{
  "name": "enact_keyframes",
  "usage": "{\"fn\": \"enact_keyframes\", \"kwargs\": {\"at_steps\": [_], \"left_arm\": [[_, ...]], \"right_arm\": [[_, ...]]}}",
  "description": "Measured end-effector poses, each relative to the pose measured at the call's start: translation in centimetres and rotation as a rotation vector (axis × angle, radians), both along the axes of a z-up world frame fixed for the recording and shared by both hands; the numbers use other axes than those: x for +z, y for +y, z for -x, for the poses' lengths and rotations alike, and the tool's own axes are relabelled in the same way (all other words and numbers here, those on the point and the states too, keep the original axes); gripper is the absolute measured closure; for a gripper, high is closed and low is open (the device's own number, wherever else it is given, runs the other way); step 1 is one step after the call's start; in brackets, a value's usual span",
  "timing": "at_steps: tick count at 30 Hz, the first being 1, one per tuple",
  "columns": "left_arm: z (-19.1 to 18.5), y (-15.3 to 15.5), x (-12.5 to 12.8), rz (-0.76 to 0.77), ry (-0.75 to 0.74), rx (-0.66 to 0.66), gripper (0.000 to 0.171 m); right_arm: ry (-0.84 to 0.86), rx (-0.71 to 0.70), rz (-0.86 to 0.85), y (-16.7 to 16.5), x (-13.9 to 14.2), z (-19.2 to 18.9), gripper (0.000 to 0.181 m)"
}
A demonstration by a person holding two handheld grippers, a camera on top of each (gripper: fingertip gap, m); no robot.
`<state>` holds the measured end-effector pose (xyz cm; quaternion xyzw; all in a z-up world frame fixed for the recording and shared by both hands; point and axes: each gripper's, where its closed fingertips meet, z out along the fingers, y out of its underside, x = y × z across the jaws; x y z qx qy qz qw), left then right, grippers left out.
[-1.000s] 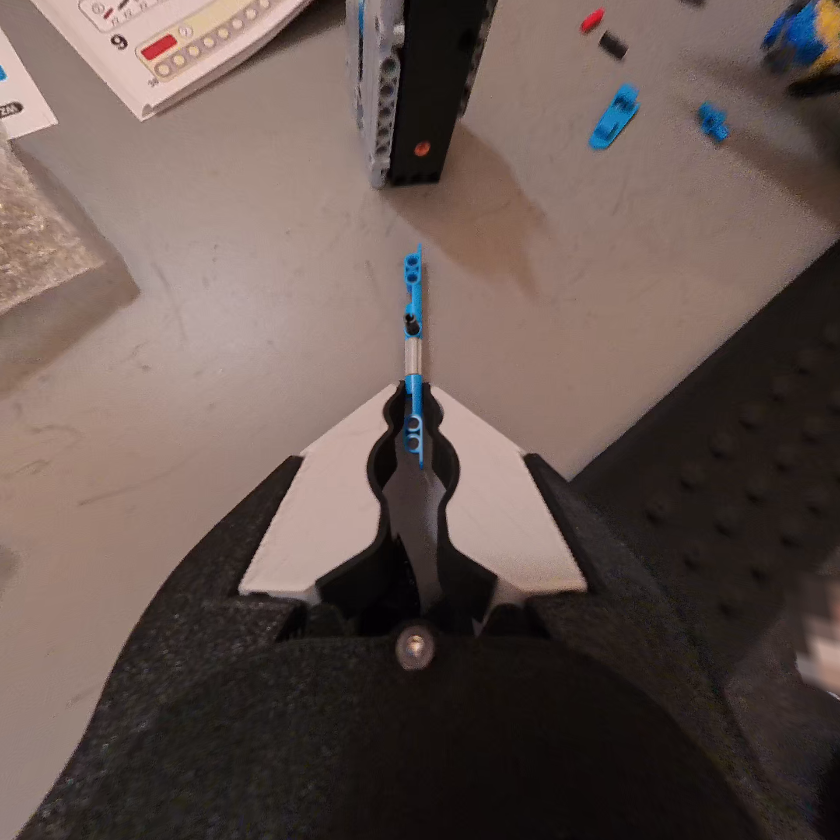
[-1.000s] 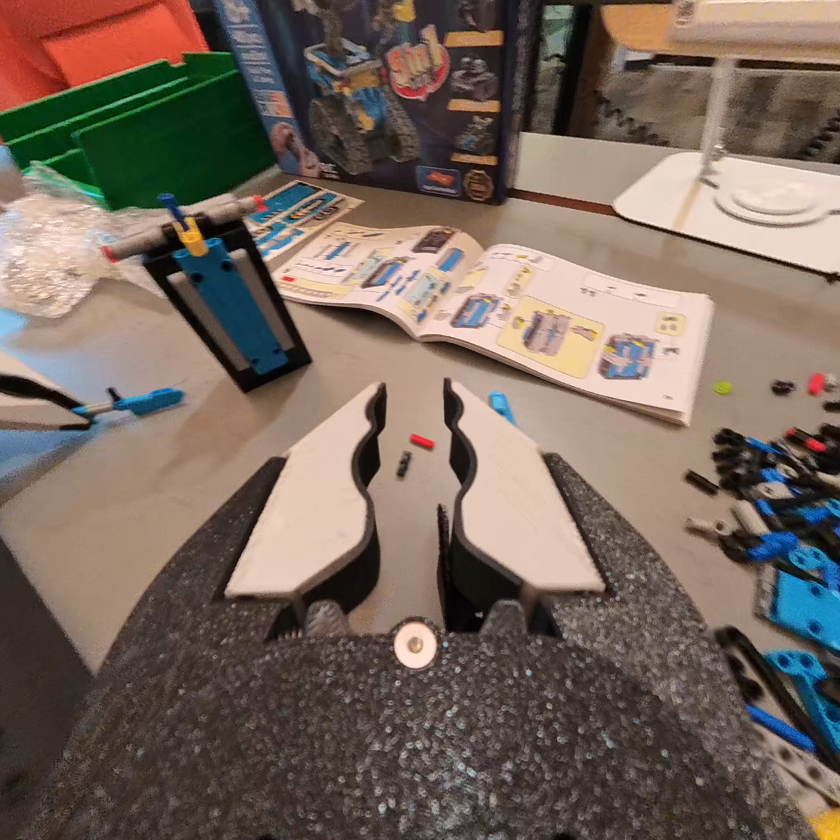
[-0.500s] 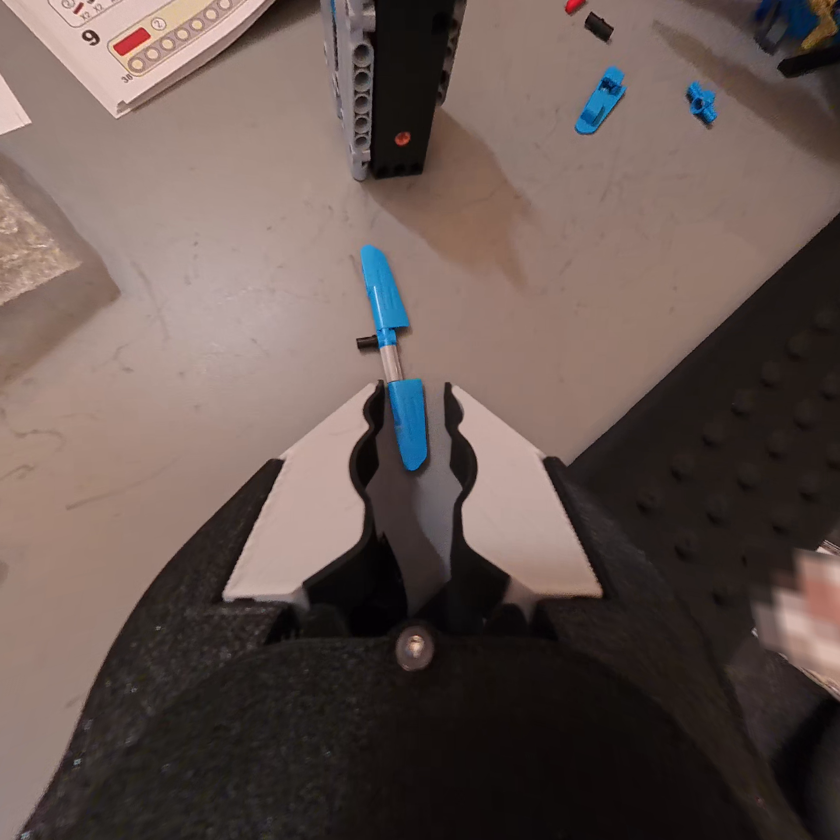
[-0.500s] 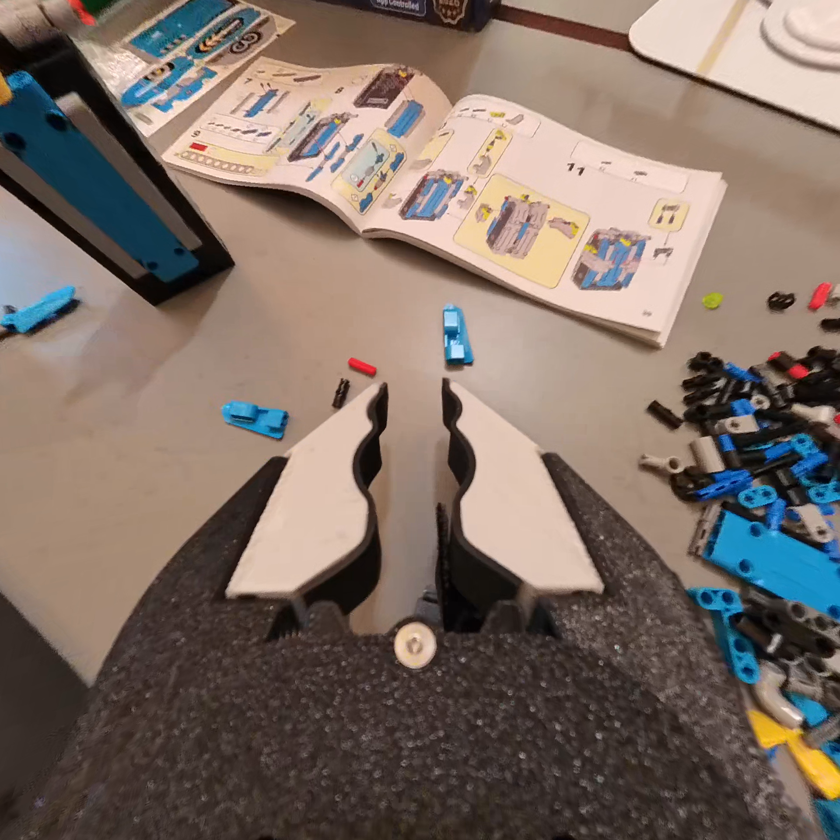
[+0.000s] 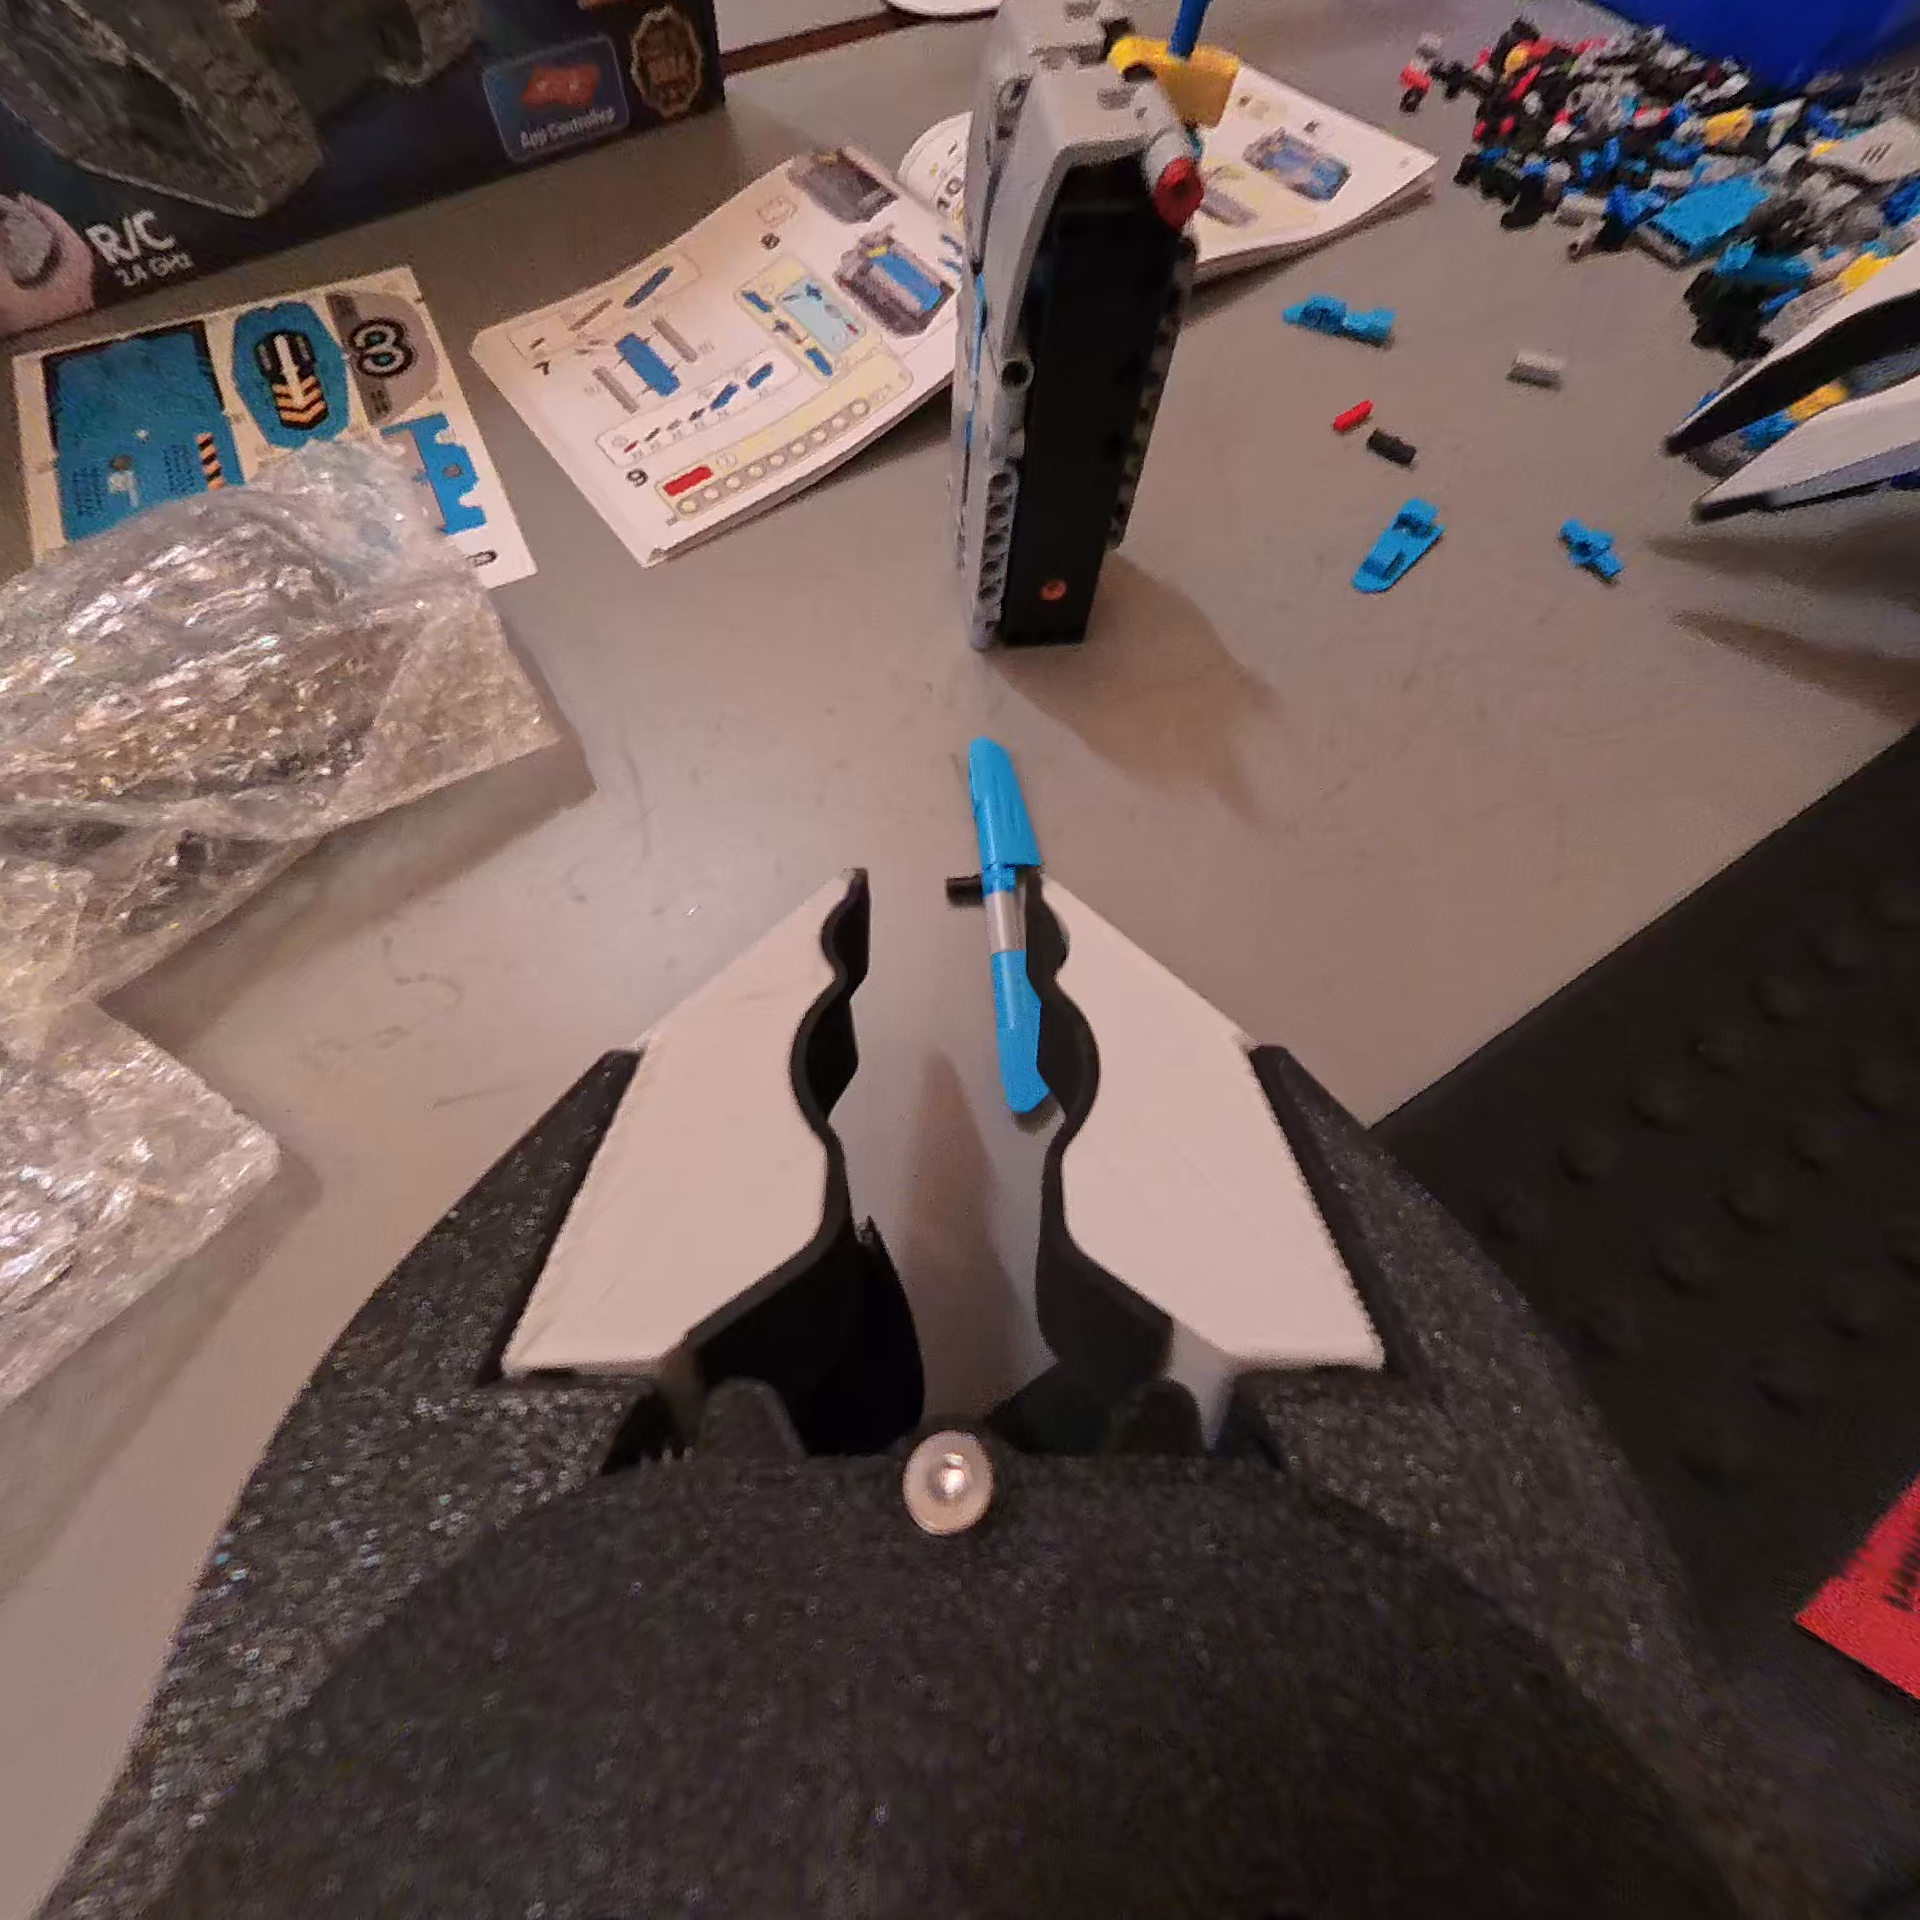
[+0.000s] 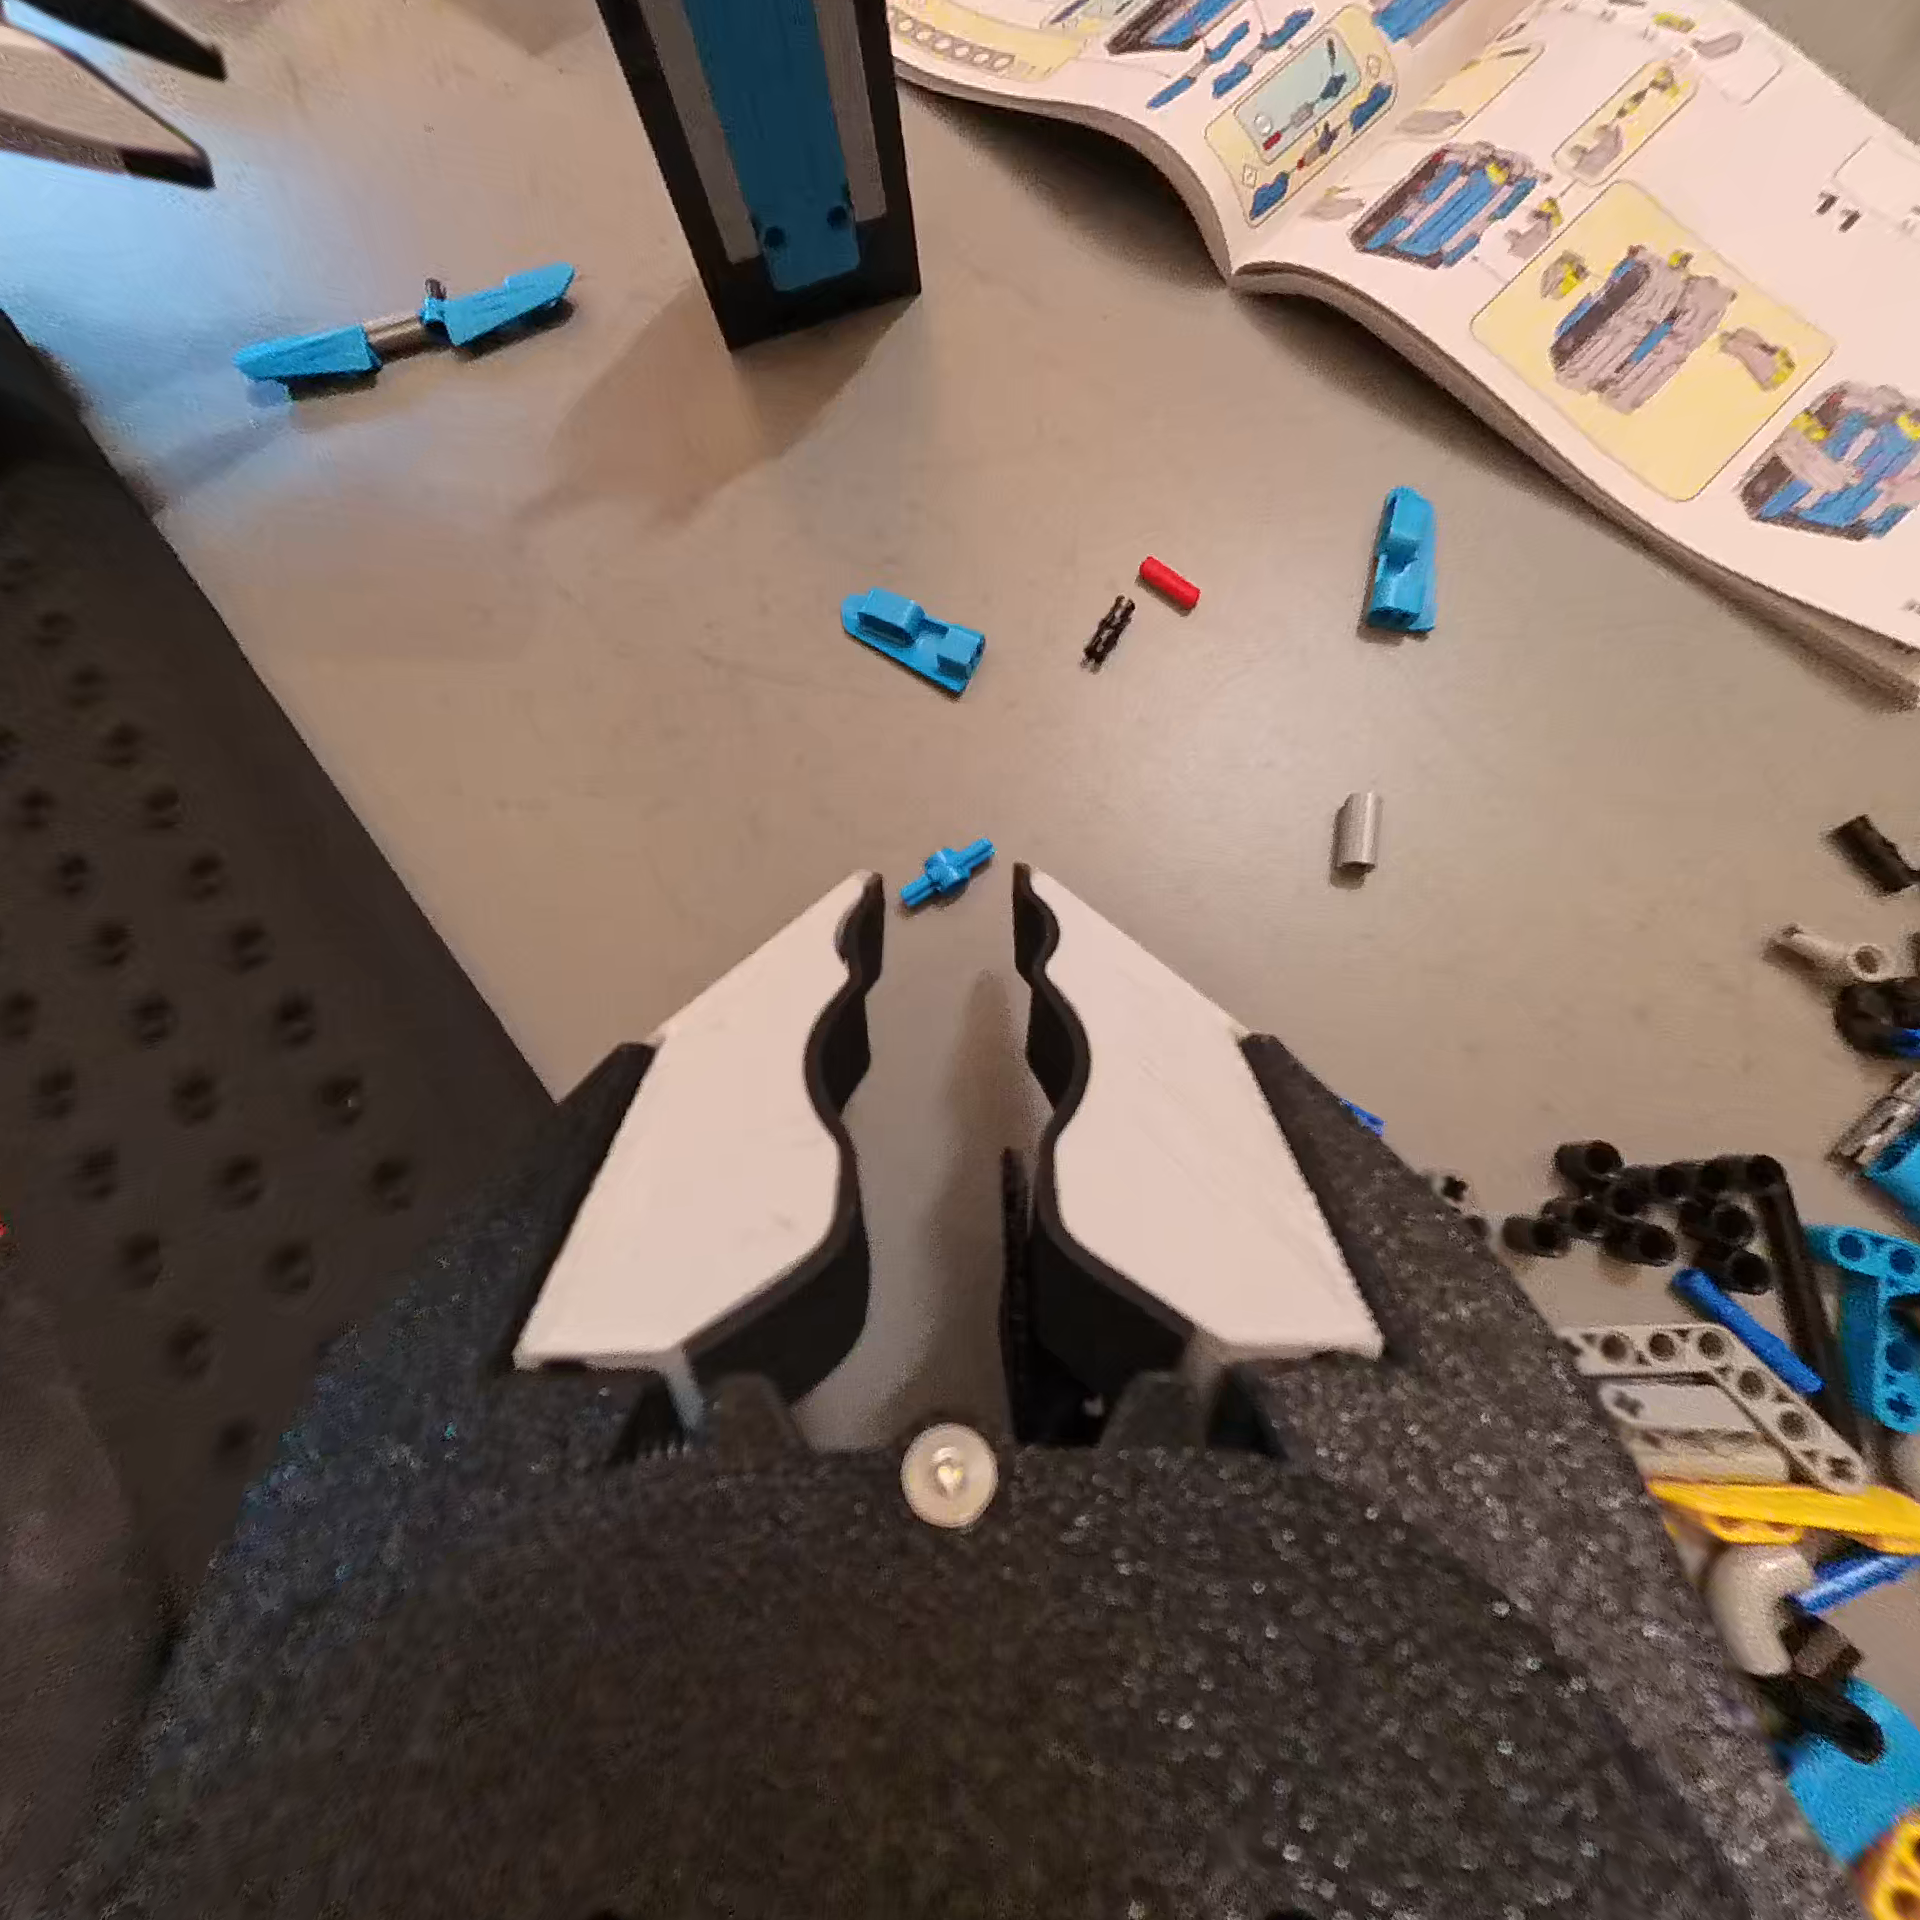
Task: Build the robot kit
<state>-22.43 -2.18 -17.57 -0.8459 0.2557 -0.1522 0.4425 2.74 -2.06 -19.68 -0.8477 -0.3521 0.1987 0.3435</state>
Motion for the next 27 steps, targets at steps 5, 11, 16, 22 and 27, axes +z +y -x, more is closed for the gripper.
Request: {"fn": "enact_keyframes", "kwargs": {"at_steps": [5,11,16,22,27], "left_arm": [[-1.4,0.0,0.3,-0.024,-0.025,-0.048,0.142],[-1.0,0.4,3.0,-0.183,-0.086,-0.026,0.143],[4.4,2.8,4.6,-0.35,-0.055,0.175,0.144],[5.9,3.8,3.3,-0.397,0.028,0.239,0.145],[5.7,4.2,2.4,-0.35,0.048,0.233,0.146]], "right_arm": [[-0.08,0.022,0.013,-0.2,-1.2,1.1,0.156],[-0.128,0.013,0.021,0.3,-2.3,1.4,0.155],[-0.121,0.035,0.021,0.2,-2.5,1.6,0.167],[-0.142,0.04,-0.008,0.3,-2.4,1.8,0.174],[-0.079,-0.004,-0.1,1.3,-0.3,3.3,0.174]]}}
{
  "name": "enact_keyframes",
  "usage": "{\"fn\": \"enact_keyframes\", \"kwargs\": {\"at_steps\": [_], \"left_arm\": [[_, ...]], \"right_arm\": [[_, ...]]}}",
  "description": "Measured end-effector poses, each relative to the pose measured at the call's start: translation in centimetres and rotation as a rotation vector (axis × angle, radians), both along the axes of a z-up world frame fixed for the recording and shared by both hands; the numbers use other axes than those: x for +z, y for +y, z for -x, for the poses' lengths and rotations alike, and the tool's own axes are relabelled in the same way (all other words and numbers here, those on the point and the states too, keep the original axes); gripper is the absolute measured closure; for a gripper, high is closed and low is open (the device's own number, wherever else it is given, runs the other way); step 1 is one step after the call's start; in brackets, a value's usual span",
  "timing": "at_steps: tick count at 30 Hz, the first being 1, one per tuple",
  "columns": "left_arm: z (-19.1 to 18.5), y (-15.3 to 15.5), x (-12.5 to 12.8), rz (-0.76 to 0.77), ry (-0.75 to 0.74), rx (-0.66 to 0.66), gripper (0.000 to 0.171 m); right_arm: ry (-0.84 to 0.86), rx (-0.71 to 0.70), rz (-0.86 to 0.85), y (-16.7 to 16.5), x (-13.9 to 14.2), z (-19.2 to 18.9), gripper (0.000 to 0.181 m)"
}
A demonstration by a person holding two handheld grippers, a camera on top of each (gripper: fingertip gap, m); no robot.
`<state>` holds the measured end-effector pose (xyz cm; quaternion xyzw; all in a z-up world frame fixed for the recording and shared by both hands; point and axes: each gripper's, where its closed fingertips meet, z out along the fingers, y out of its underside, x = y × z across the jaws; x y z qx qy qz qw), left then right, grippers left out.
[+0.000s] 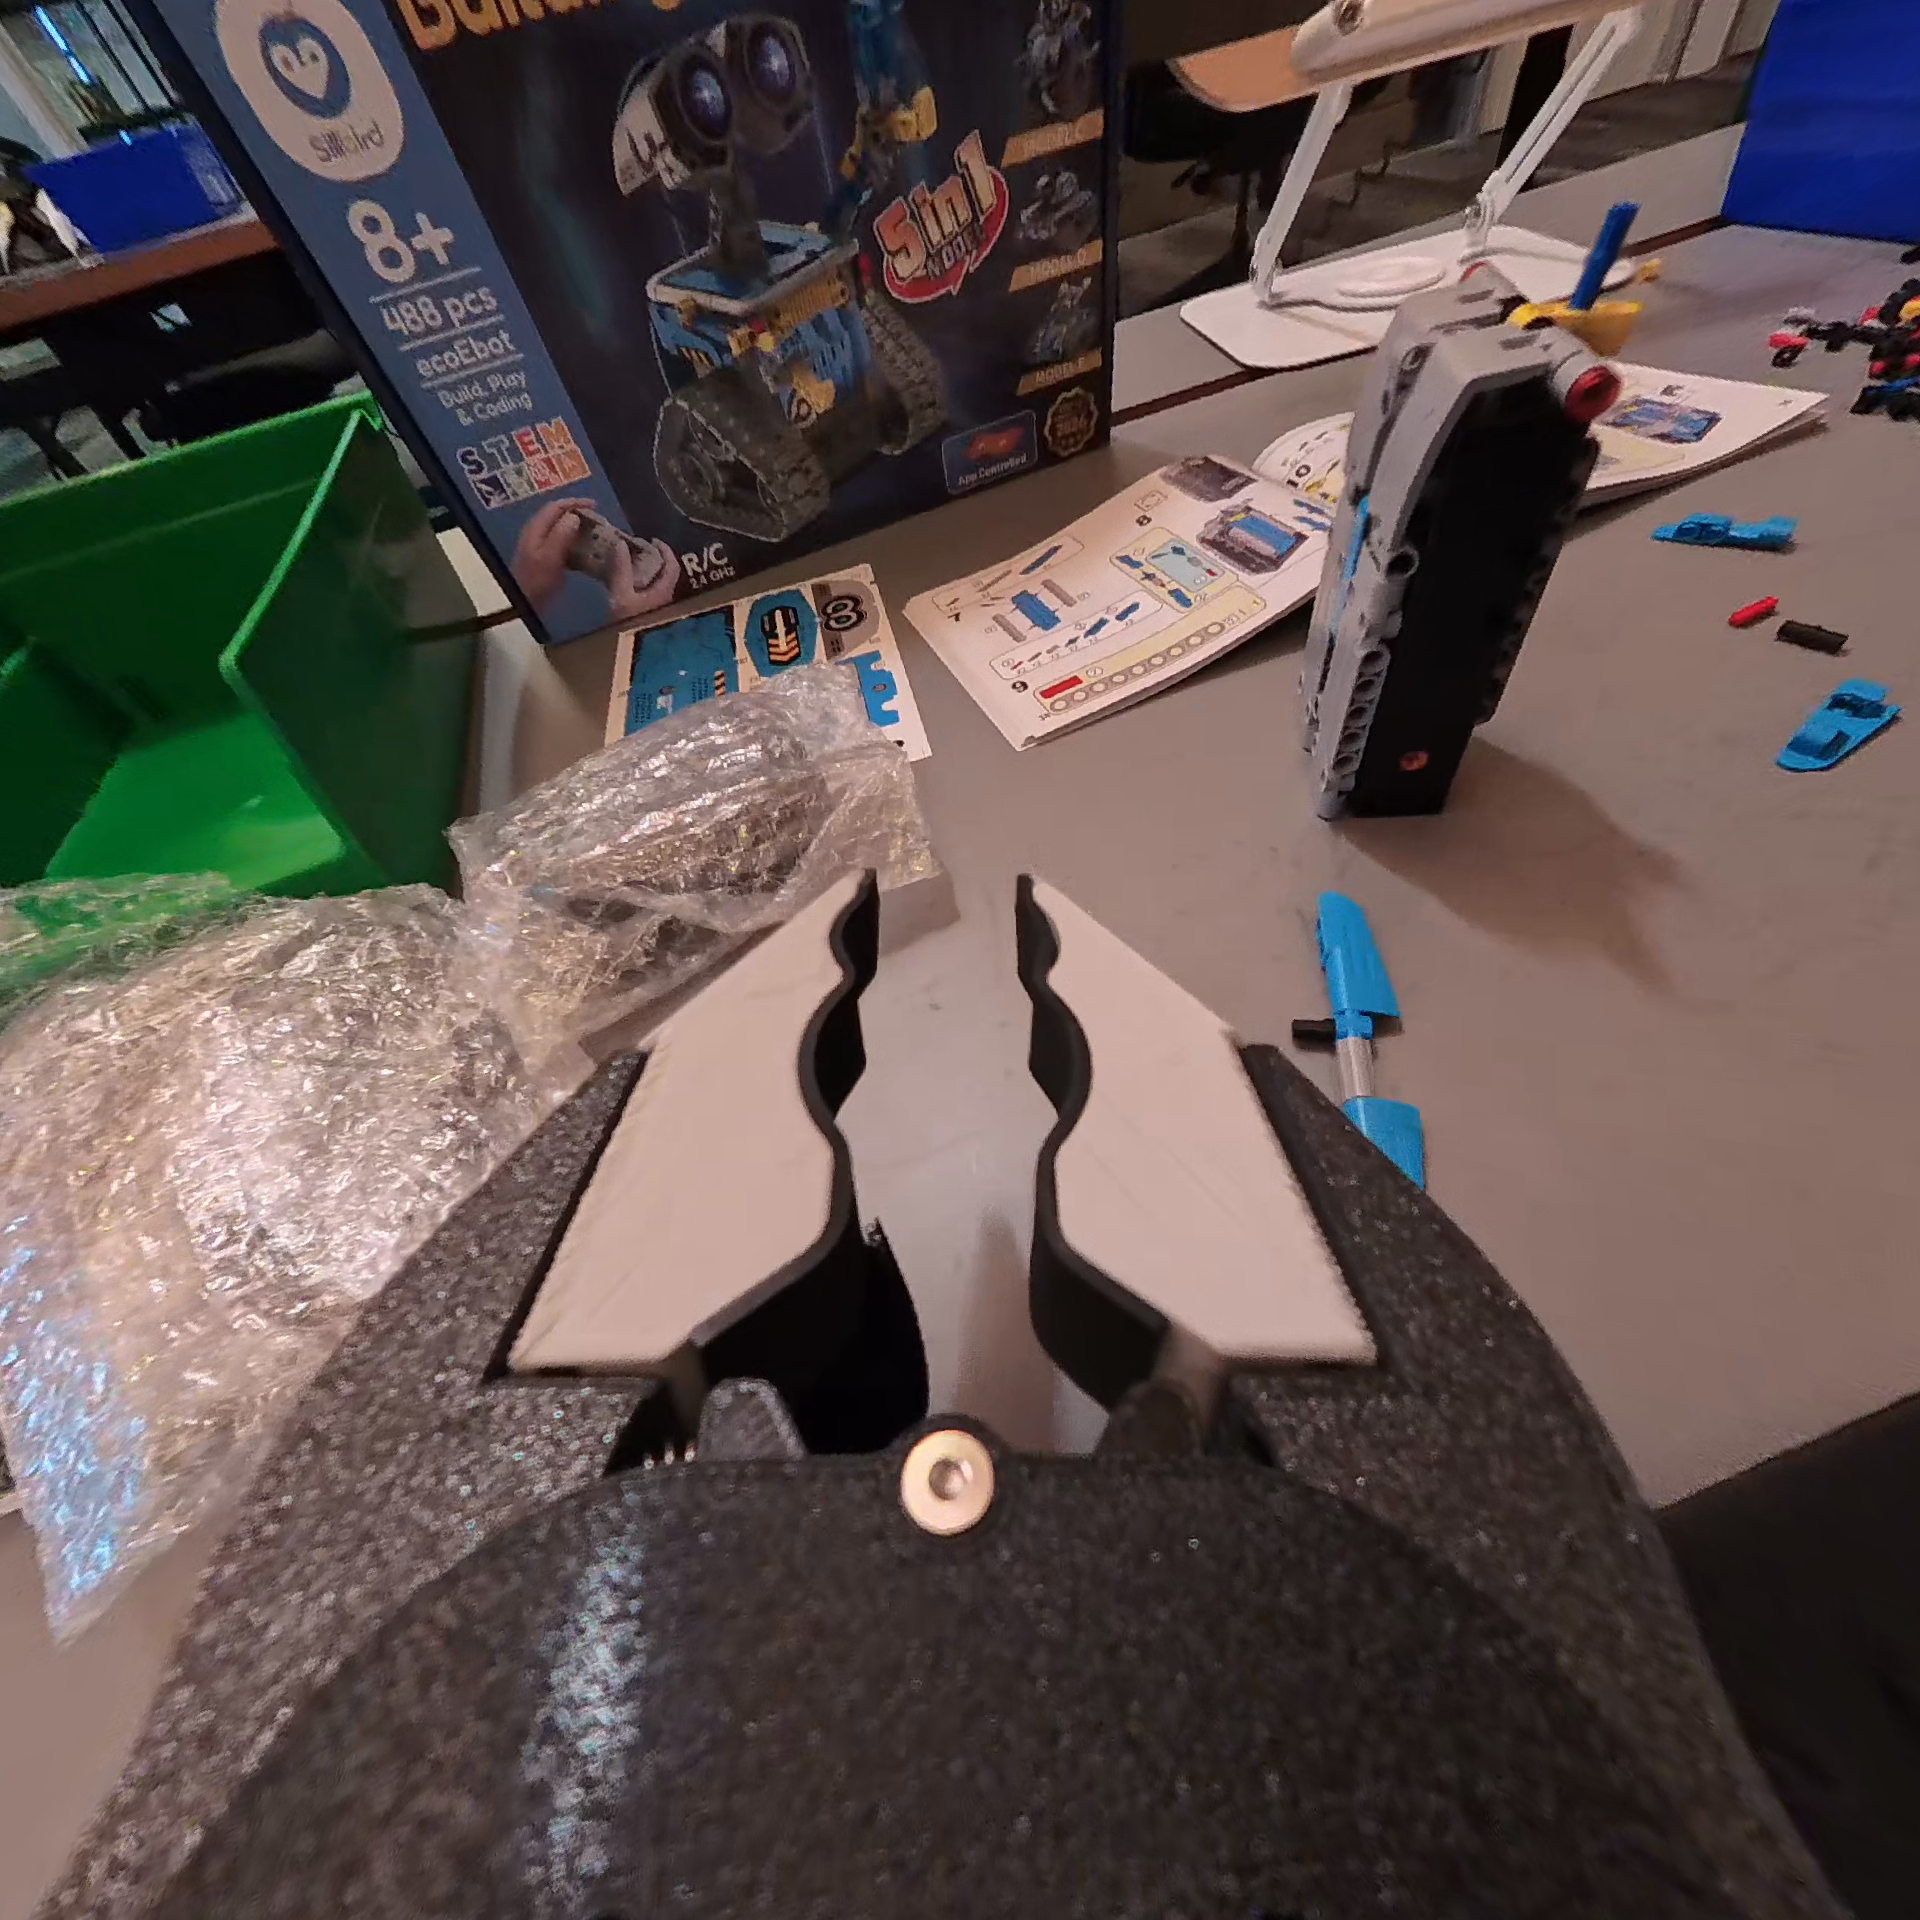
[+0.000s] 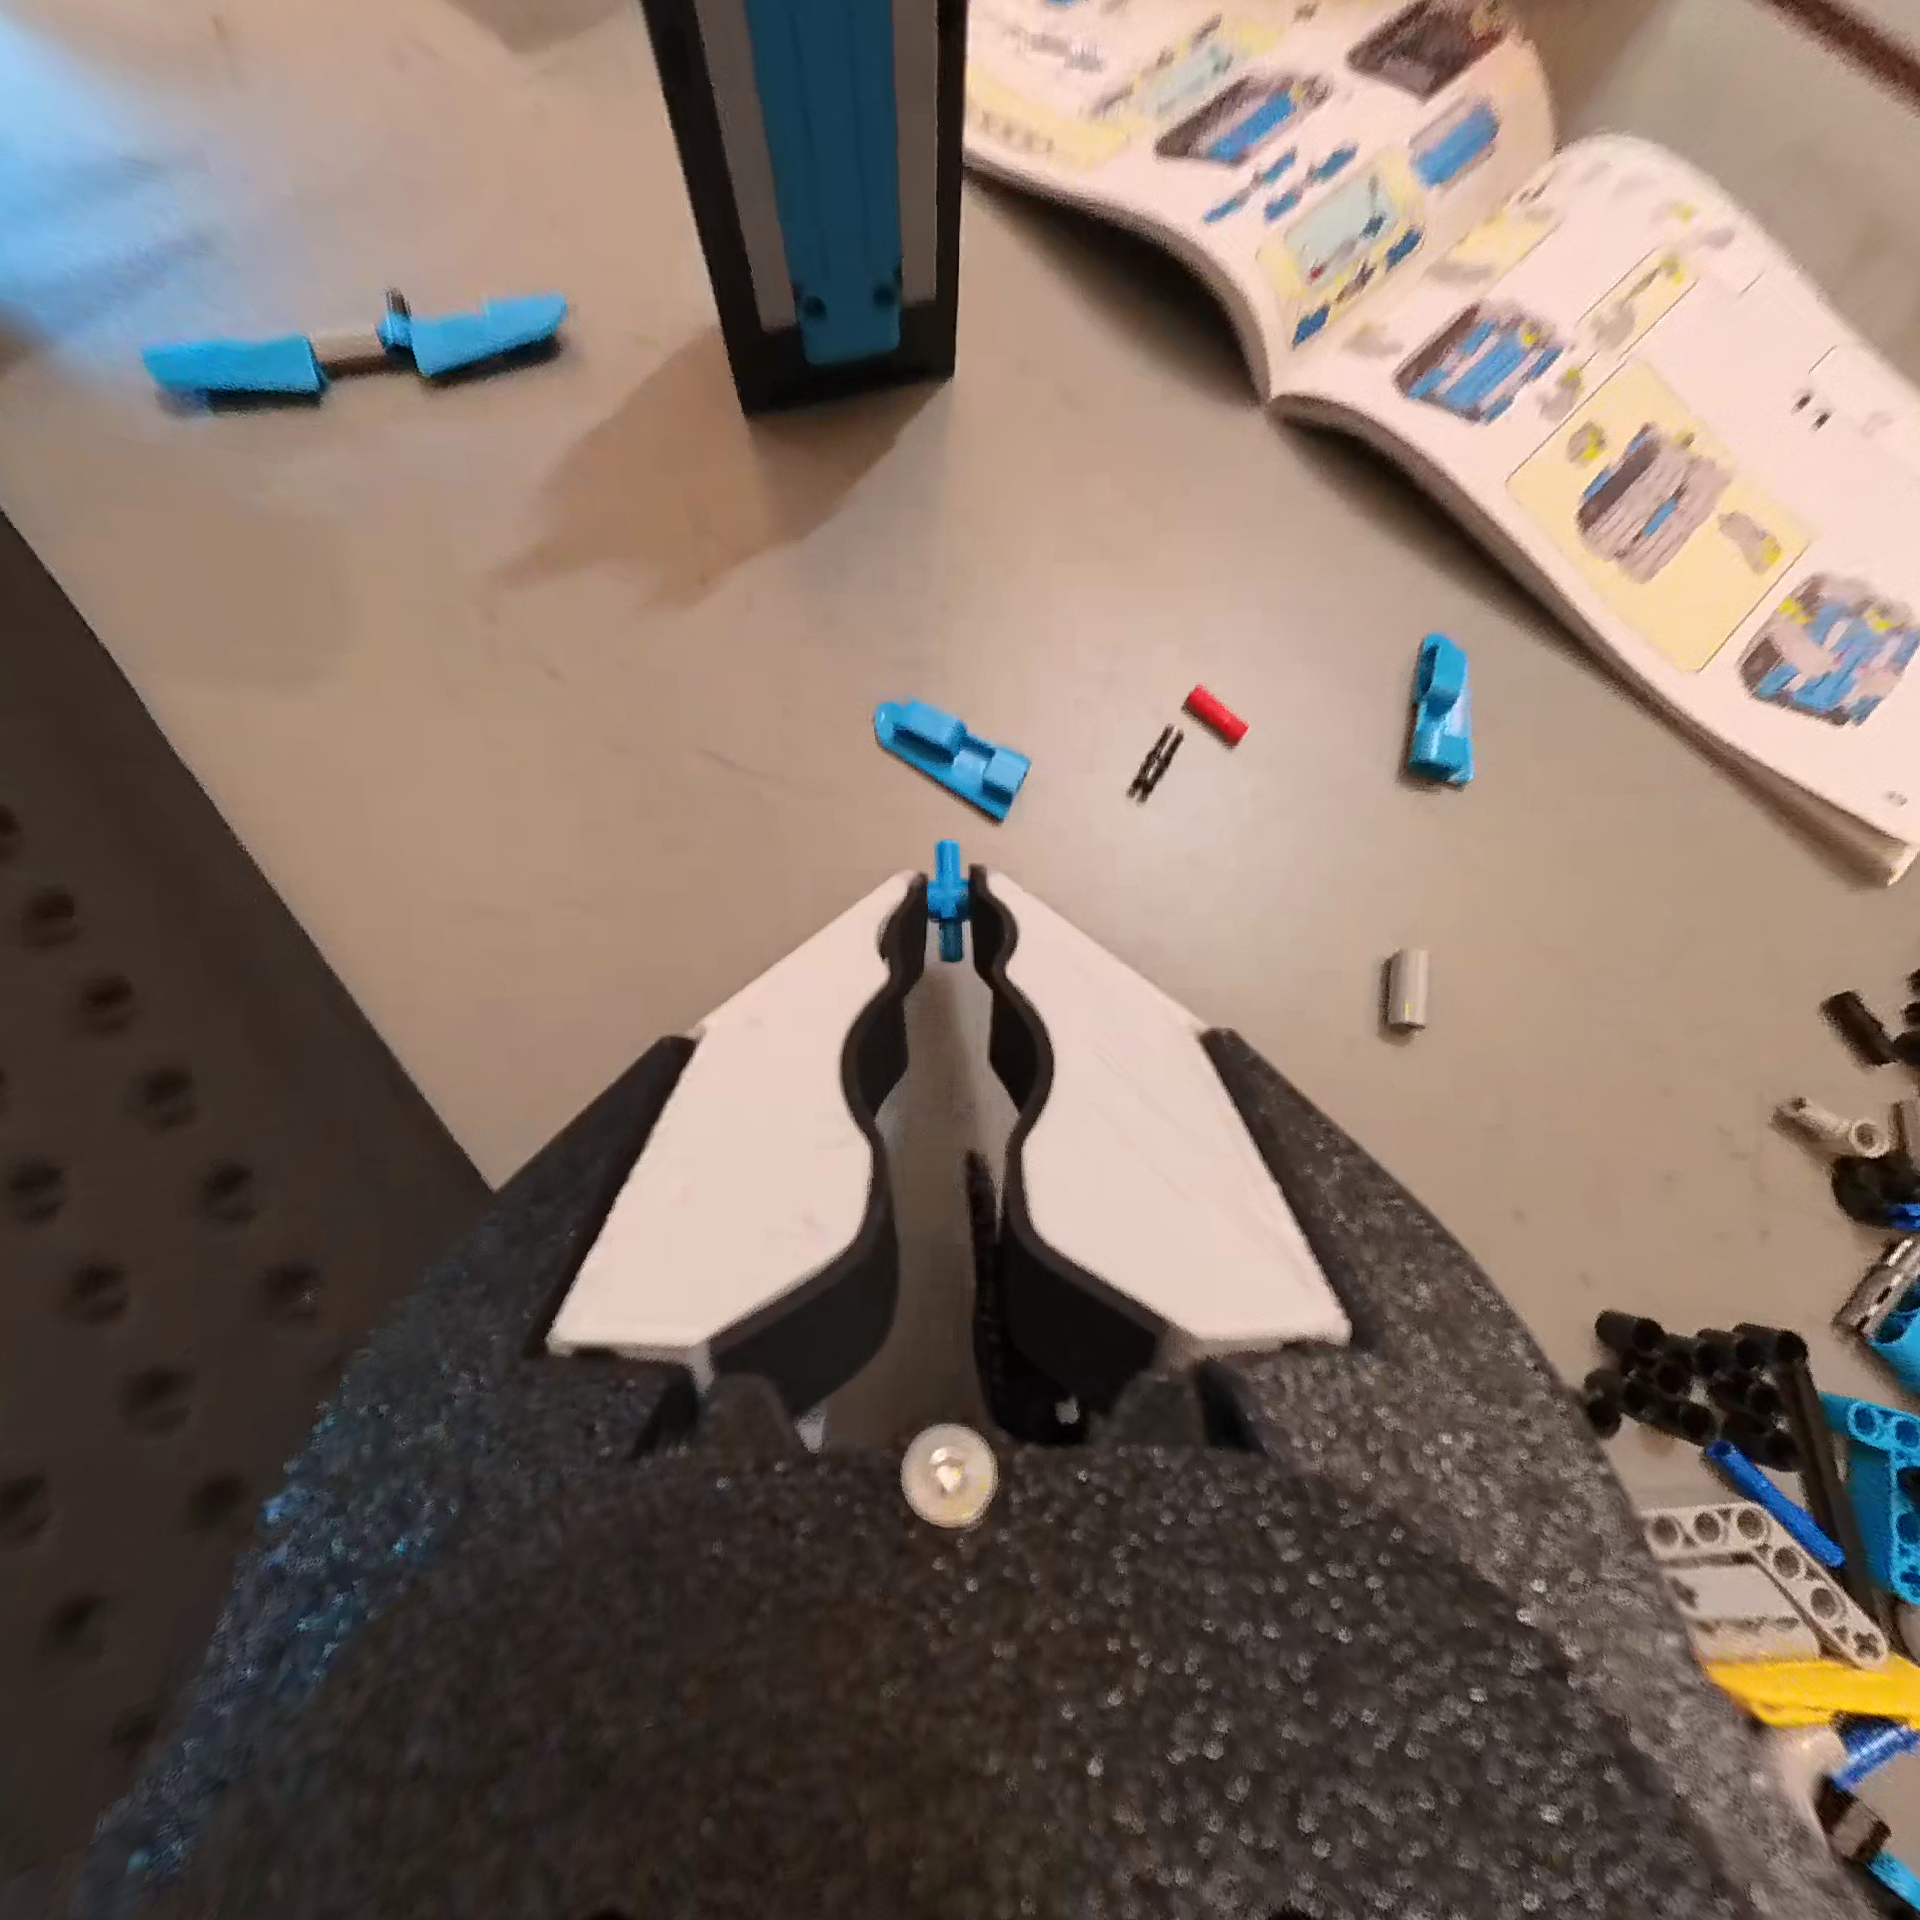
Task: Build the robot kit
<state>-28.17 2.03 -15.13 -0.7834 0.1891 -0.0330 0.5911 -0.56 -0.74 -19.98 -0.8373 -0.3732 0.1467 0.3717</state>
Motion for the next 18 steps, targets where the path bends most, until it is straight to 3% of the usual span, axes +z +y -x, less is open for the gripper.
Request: {"fn": "enact_keyframes", "kwargs": {"at_steps": [7,18], "left_arm": [[0.2,1.0,-2.2,0.14,0.018,0.017,0.147],[-0.5,1.7,-3.1,0.14,0.153,0.006,0.15]], "right_arm": [[-0.04,-0.014,-0.081,1.5,-0.4,-0.3,0.174],[0.026,-0.005,-0.047,1.6,-0.2,-0.1,0.174]]}}
